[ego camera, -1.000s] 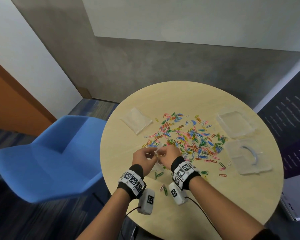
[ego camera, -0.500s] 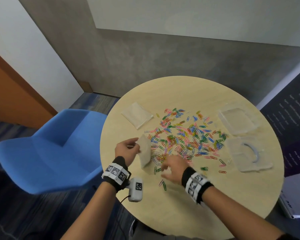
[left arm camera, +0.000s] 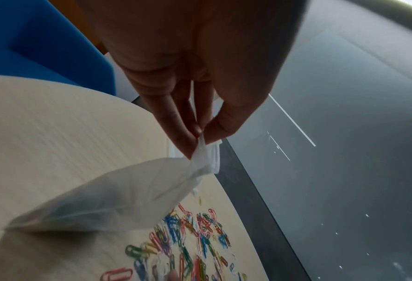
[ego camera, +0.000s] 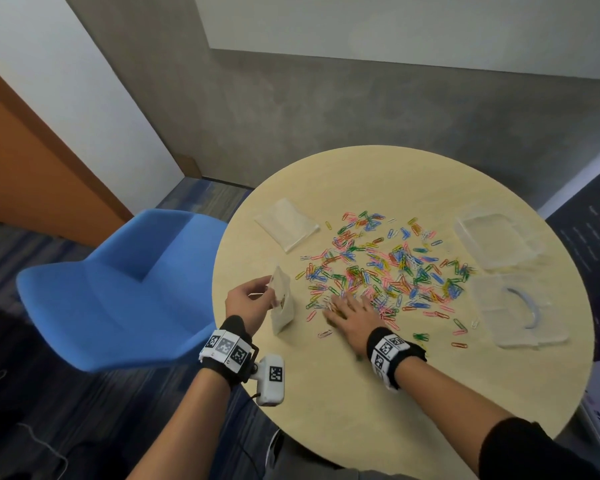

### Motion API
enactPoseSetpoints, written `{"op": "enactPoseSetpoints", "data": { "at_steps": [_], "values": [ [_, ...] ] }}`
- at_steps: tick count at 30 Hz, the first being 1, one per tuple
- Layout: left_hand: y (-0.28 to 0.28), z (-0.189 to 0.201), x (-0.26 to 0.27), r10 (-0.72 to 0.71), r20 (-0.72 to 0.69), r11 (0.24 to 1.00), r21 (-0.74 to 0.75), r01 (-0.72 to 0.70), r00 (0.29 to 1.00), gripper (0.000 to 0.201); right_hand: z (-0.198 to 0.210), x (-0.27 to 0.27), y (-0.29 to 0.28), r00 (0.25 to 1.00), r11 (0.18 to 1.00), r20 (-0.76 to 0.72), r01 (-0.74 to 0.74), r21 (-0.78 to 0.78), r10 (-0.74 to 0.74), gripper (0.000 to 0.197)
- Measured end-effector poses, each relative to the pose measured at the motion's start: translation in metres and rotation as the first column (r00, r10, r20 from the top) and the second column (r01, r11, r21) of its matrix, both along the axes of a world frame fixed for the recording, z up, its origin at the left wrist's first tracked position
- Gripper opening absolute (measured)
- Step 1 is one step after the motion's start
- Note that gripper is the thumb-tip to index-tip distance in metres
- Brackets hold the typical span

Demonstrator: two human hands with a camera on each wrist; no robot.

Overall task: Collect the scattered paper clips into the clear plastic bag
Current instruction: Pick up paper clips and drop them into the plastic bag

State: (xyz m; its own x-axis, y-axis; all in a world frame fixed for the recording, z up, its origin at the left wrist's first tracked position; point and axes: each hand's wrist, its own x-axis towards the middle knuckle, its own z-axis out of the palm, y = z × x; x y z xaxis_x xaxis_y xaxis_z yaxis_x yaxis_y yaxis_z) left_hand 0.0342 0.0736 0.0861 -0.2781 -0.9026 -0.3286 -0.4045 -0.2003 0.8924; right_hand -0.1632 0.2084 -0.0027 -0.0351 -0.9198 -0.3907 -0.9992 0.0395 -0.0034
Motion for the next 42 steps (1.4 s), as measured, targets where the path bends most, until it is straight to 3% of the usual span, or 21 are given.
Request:
{"op": "enactPoseSetpoints", "data": {
  "at_steps": [4,8,11,12,14,17,19,20,21,22,24,26,31,34,36,42],
  "values": [
    [0.006,-0.001,-0.007,-0.032,-0.009,0.999,0.007,0.032,0.999,0.028,0.008,-0.013,-0.005,0.996,0.997,0.030,0.080,-0.008,-0.079,0.064],
    [0.012,-0.004,-0.015,-0.079,-0.005,0.997,0.013,0.079,0.997,0.027,0.015,-0.028,-0.010,0.986,0.988,0.062,0.154,0.008,-0.154,0.036],
    [0.017,-0.006,-0.024,-0.119,-0.003,0.992,0.039,0.119,0.993,0.029,0.017,-0.042,-0.011,0.892,0.917,0.228,0.398,0.014,-0.391,0.025],
    [0.019,-0.006,-0.028,-0.127,-0.003,0.991,0.050,0.127,0.992,0.031,0.018,-0.047,-0.009,0.803,0.846,0.319,0.532,-0.002,-0.504,0.025],
    [0.021,-0.007,-0.034,-0.138,0.009,0.988,0.069,0.137,0.990,0.033,0.018,-0.053,-0.004,0.547,0.641,0.546,0.767,-0.024,-0.635,0.022],
    [0.024,-0.010,-0.041,-0.166,0.013,0.983,0.076,0.164,0.986,0.032,0.026,-0.052,0.000,0.082,0.391,0.837,0.905,0.165,-0.541,0.023],
    [0.027,-0.013,-0.046,-0.193,0.008,0.978,0.075,0.192,0.981,0.027,0.043,-0.042,-0.005,-0.304,0.358,0.891,0.834,0.420,-0.337,0.026],
    [0.028,-0.016,-0.048,-0.209,0.012,0.976,0.068,0.208,0.978,0.028,0.053,-0.036,-0.009,-0.458,0.376,0.858,0.771,0.514,-0.233,0.027],
    [0.030,-0.018,-0.050,-0.225,0.020,0.973,0.060,0.223,0.974,0.031,0.060,-0.030,-0.013,-0.551,0.402,0.819,0.721,0.565,-0.161,0.028],
    [0.031,-0.020,-0.053,-0.238,0.024,0.970,0.051,0.236,0.971,0.032,0.067,-0.022,-0.017,-0.597,0.431,0.794,0.689,0.582,-0.117,0.028],
    [0.033,-0.021,-0.059,-0.260,0.027,0.966,0.025,0.259,0.965,0.031,0.074,-0.008,-0.025,-0.599,0.480,0.796,0.674,0.562,-0.090,0.027],
    [0.036,-0.019,-0.064,-0.280,0.027,0.960,0.001,0.280,0.960,0.027,0.072,0.003,-0.031,-0.512,0.476,0.848,0.716,0.510,-0.137,0.025],
    [0.039,-0.019,-0.065,-0.264,0.075,0.964,-0.006,0.266,0.962,0.029,0.057,0.004,-0.033,-0.037,0.498,0.935,0.838,0.222,-0.354,0.018],
    [0.038,-0.021,-0.065,-0.250,0.086,0.968,-0.011,0.252,0.964,0.029,0.064,0.003,-0.029,0.257,0.607,0.849,0.790,0.091,-0.461,0.008],
    [0.038,-0.020,-0.068,-0.270,0.096,0.962,-0.019,0.273,0.958,0.031,0.070,0.006,-0.028,0.402,0.674,0.763,0.736,0.060,-0.507,0.018],
    [0.038,-0.018,-0.078,-0.293,0.110,0.953,-0.049,0.300,0.950,0.031,0.076,0.006,-0.034,0.390,0.671,0.703,0.723,0.167,-0.595,0.043]
  ]
}}
